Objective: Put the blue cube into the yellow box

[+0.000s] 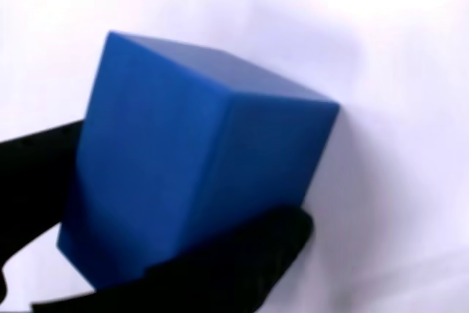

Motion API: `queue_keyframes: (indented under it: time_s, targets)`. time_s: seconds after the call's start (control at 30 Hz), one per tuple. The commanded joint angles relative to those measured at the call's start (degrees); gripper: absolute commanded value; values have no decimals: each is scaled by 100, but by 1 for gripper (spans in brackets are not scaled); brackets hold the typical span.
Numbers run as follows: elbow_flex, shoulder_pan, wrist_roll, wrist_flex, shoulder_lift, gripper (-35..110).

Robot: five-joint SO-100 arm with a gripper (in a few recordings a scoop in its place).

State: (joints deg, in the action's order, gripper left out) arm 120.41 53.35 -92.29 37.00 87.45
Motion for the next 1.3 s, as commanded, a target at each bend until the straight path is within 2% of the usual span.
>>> queue_keyframes:
  time_s: [0.0,0.47,0.77,1.27]
  targets:
    - [53,-26,-185,-149,800,17]
    - [-105,-44,-378,44,1178,14]
    - [-861,-62,-290,817,1037,14]
    - [-1371,-677,-229,782,1608,14]
